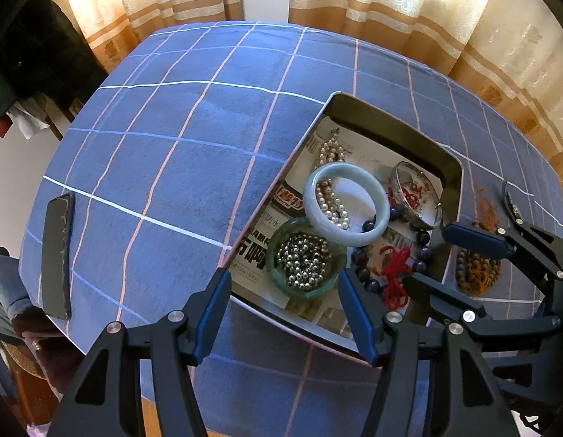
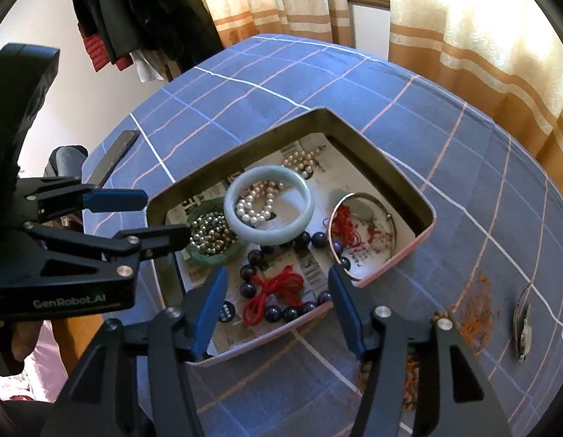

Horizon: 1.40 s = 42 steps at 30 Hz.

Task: Organize jewelry
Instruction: 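Grasp the brown wooden bead mala with the left tool while the right tool grasps the silver wristwatch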

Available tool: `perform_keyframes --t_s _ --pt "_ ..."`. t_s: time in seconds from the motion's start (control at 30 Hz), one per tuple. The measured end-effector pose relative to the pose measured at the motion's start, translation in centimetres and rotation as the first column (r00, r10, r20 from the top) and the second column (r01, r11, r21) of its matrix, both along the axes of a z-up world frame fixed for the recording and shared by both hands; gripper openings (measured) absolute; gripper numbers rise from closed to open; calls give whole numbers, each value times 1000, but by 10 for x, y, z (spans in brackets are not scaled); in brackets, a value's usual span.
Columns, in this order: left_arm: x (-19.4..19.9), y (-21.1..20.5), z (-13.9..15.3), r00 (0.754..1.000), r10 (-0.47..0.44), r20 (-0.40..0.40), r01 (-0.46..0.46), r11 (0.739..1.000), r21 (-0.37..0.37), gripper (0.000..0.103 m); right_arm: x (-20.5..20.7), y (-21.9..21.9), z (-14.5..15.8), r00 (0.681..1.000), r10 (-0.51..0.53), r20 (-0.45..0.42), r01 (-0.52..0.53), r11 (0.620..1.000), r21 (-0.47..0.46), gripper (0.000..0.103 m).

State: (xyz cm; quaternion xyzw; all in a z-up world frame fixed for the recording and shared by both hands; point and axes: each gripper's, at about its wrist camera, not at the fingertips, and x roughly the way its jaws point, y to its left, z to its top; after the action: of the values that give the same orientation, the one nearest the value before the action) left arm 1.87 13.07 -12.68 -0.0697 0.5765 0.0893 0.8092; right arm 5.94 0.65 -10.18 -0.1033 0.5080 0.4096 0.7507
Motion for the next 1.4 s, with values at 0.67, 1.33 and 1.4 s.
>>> perform_keyframes --t_s 0.67,1.33,1.4 --pt "26 -87 39 990 -104 95 110 993 -52 61 24 -124 6 963 -268 22 268 963 -22 72" --pt "77 -204 -44 966 -250 -60 246 967 -72 61 86 -216 -35 917 -398 31 399 911 -105 72" --pt "79 -203 -52 969 -235 -73 230 971 -67 62 90 -209 -40 926 -376 25 376 920 -110 72"
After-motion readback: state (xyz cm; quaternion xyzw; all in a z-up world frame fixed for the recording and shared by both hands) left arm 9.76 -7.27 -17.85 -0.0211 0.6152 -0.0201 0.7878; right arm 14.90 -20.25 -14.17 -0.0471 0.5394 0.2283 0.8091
